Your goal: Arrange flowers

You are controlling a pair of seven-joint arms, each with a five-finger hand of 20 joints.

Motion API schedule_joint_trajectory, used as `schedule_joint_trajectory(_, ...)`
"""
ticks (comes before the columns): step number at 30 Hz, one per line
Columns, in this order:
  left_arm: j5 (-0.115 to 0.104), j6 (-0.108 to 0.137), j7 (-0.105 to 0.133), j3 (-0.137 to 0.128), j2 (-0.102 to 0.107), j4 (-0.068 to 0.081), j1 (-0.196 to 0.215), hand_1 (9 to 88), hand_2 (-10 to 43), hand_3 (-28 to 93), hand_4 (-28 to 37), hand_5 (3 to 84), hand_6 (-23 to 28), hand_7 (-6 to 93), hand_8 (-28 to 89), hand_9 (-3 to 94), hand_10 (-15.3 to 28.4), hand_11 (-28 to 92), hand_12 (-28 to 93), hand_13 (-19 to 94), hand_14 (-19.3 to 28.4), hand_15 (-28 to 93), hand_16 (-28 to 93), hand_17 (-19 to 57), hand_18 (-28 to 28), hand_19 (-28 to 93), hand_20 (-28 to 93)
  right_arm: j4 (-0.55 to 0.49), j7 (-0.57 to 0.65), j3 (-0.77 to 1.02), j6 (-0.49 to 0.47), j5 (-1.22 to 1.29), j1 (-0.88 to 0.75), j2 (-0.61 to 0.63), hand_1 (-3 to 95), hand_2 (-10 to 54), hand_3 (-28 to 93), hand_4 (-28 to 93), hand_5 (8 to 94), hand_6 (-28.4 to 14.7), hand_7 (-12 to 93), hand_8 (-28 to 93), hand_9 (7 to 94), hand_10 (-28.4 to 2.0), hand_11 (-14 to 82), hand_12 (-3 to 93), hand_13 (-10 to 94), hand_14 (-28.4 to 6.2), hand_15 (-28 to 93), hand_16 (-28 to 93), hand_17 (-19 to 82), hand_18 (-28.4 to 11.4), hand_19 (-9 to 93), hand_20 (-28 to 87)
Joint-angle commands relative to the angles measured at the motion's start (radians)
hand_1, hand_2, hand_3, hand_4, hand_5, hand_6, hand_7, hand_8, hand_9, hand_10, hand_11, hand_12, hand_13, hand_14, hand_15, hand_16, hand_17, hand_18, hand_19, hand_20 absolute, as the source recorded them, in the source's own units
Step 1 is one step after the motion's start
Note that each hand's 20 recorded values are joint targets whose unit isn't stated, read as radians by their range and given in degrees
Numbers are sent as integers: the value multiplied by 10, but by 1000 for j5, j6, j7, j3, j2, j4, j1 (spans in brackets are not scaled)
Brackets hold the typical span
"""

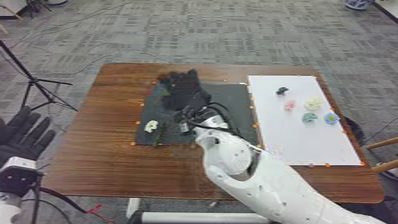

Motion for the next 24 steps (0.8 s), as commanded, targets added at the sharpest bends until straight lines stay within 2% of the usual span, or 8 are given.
schedule_joint_trajectory(1, -2, -8, 17, -47, -25, -16, 44, 234, 178, 688, -283, 339, 62, 89, -71, 283, 107, 116, 123, 202, 115, 185, -11, -38, 99, 152, 121, -82, -1, 385, -366, 121, -108, 217, 439, -95, 787, -283, 527, -51, 160, -120, 513, -159, 172, 170, 516, -146, 718, 293, 243, -239, 751, 369)
schedule_joint_trajectory(3, -5, -7, 25, -52, -28, -20, 57, 234, 178, 688, -283, 340, 63, 88, -70, 283, 107, 116, 123, 203, 115, 184, -11, -39, 100, 152, 121, -88, -3, 439, -374, 120, -150, 256, 447, -95, 781, -282, 525, -51, 153, -117, 511, -156, 162, 166, 512, -144, 710, 283, 238, -238, 747, 371)
schedule_joint_trajectory(5, -5, -4, 27, -47, -29, -23, 65, 234, 178, 689, -283, 340, 63, 89, -70, 284, 107, 117, 123, 203, 115, 185, -11, -39, 100, 152, 121, -67, -23, 479, -313, 150, -188, 289, 472, -95, 779, -281, 531, -41, 153, -117, 512, -144, 156, 163, 512, -138, 699, 287, 238, -237, 745, 376)
schedule_joint_trajectory(7, -10, -12, 31, -38, -28, -24, 70, 234, 178, 688, -283, 341, 63, 89, -70, 284, 107, 118, 123, 203, 116, 186, -10, -39, 100, 152, 121, -79, 3, 533, -344, 137, -235, 312, 504, -95, 765, -282, 539, -25, 166, -124, 514, -126, 153, 161, 512, -122, 679, 329, 241, -231, 748, 387)
schedule_joint_trajectory(13, -8, 2, 48, -16, -27, -31, 87, 235, 179, 687, -283, 342, 60, 93, -71, 288, 103, 120, 123, 204, 114, 187, -10, -39, 100, 154, 121, -158, 10, 672, -414, 95, -398, 387, 501, -95, 766, -282, 521, -27, 163, -128, 513, -122, 151, 158, 510, -118, 661, 348, 238, -228, 747, 393)
schedule_joint_trajectory(15, -16, 6, 54, -14, -27, -32, 92, 235, 179, 687, -283, 343, 60, 94, -72, 290, 101, 120, 122, 204, 114, 186, -11, -39, 100, 154, 121, -170, 9, 703, -418, 90, -436, 398, 495, -95, 768, -283, 509, -29, 155, -126, 510, -120, 144, 153, 501, -123, 653, 334, 232, -228, 744, 394)
schedule_joint_trajectory(19, -26, 21, 66, -17, -20, -31, 93, 235, 180, 688, -283, 343, 59, 96, -74, 291, 99, 120, 121, 205, 113, 188, -11, -39, 100, 154, 121, -160, 23, 724, -429, 81, -460, 404, 483, -95, 777, -283, 505, -28, 152, -122, 506, -117, 140, 151, 495, -130, 659, 307, 229, -229, 741, 397)
schedule_joint_trajectory(24, -22, 24, 60, -24, -25, -32, 90, 235, 180, 688, -283, 343, 59, 97, -74, 290, 100, 121, 120, 205, 113, 189, -12, -39, 100, 154, 121, -125, 62, 696, -472, 58, -423, 391, 499, -95, 775, -283, 512, -27, 156, -124, 514, -113, 142, 149, 482, -135, 675, 288, 228, -230, 739, 402)
